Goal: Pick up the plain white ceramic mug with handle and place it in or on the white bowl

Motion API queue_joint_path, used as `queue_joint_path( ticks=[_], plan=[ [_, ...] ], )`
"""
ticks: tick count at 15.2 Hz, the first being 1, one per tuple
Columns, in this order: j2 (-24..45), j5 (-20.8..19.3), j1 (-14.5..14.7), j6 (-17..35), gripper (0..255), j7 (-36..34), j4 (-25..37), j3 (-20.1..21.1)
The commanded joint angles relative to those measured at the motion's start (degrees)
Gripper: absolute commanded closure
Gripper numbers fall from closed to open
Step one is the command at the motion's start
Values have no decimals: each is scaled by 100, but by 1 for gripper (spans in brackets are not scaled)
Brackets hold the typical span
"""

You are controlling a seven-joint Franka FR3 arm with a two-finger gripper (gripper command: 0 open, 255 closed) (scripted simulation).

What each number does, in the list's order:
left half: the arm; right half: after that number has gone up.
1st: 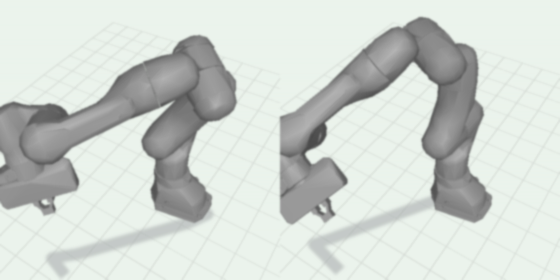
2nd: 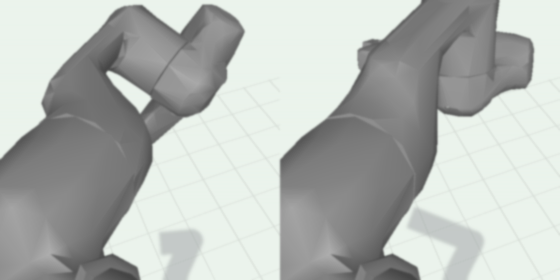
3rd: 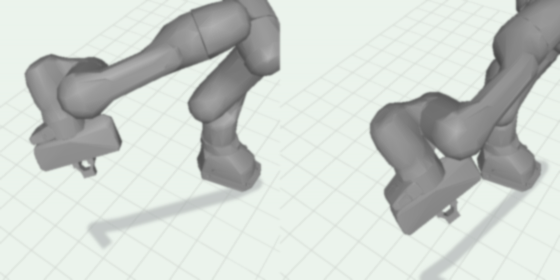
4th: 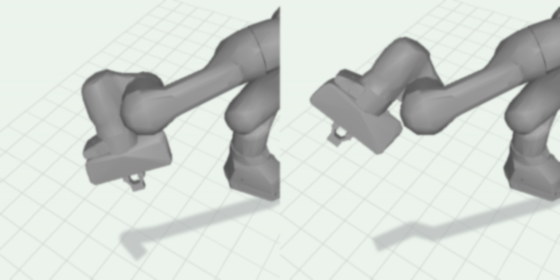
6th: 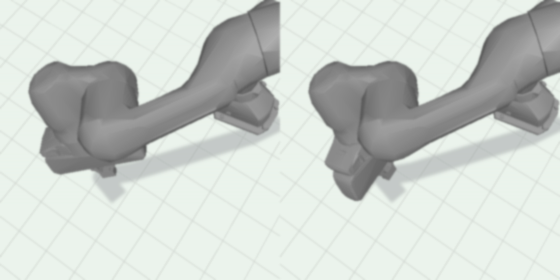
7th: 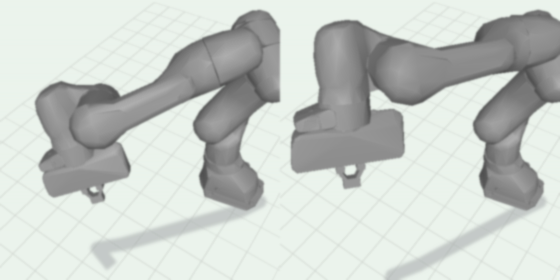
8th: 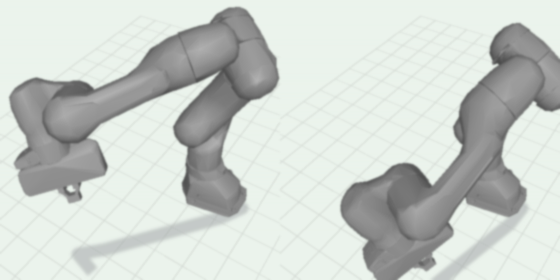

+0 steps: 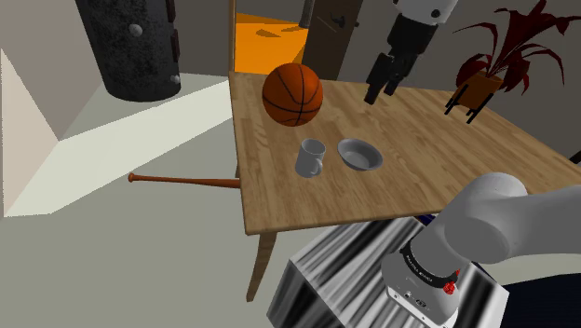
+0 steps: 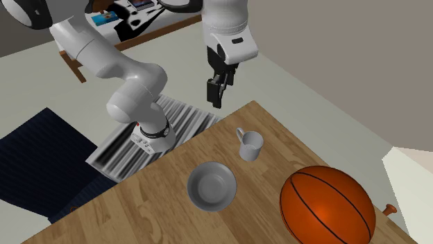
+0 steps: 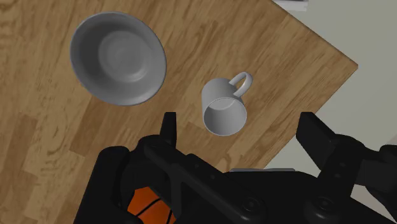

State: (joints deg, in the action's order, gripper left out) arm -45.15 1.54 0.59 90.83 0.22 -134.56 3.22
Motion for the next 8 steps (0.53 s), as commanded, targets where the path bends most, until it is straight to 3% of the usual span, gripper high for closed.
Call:
queue_joint_path(
  ticks=[1,8],
  plan=[
    [0,0,0,0,0,0,0,0],
    [918,-120,152,1276,0,798,-530,-242]
  ],
)
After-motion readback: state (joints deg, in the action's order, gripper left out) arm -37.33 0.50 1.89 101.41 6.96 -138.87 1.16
